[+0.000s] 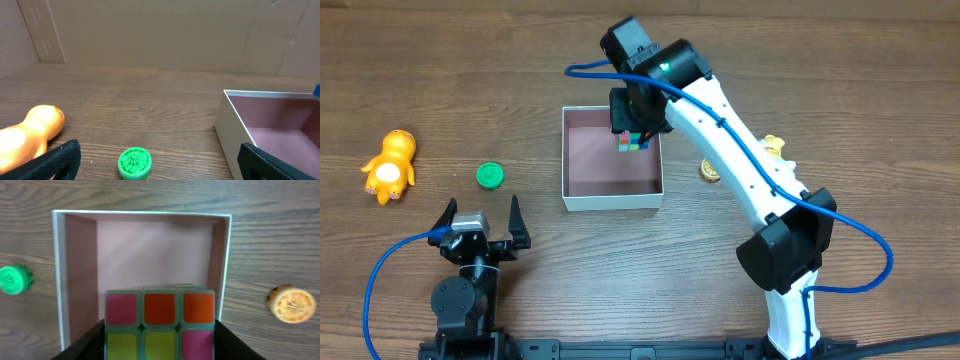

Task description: Pack container

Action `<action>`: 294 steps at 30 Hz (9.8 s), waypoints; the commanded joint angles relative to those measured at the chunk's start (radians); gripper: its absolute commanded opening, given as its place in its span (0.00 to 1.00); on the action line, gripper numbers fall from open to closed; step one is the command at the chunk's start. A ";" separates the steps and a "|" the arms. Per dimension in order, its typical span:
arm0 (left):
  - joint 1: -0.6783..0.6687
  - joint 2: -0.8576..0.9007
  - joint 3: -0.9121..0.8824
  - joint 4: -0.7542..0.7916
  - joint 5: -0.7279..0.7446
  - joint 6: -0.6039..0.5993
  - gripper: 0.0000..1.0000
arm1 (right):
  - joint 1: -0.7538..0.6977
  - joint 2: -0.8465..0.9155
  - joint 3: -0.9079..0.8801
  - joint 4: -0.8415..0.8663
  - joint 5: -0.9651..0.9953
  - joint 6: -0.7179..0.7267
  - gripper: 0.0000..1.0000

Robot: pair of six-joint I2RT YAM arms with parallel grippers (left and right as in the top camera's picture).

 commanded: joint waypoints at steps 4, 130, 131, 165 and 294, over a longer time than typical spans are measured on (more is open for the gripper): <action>0.004 -0.010 -0.003 0.000 -0.006 0.022 1.00 | 0.000 -0.015 -0.124 0.096 0.005 0.031 0.24; 0.004 -0.010 -0.003 0.000 -0.006 0.022 1.00 | -0.257 -0.075 0.430 -0.331 0.092 -0.156 1.00; 0.004 -0.010 -0.003 0.000 -0.006 0.022 1.00 | -0.267 -0.087 0.430 -0.331 0.093 -0.171 1.00; 0.004 -0.010 -0.003 0.000 -0.006 0.022 1.00 | -0.467 -0.406 0.058 -0.323 0.161 -0.262 1.00; 0.004 -0.010 -0.003 0.001 -0.006 0.022 1.00 | -0.615 -0.269 -0.776 0.413 0.009 -0.424 1.00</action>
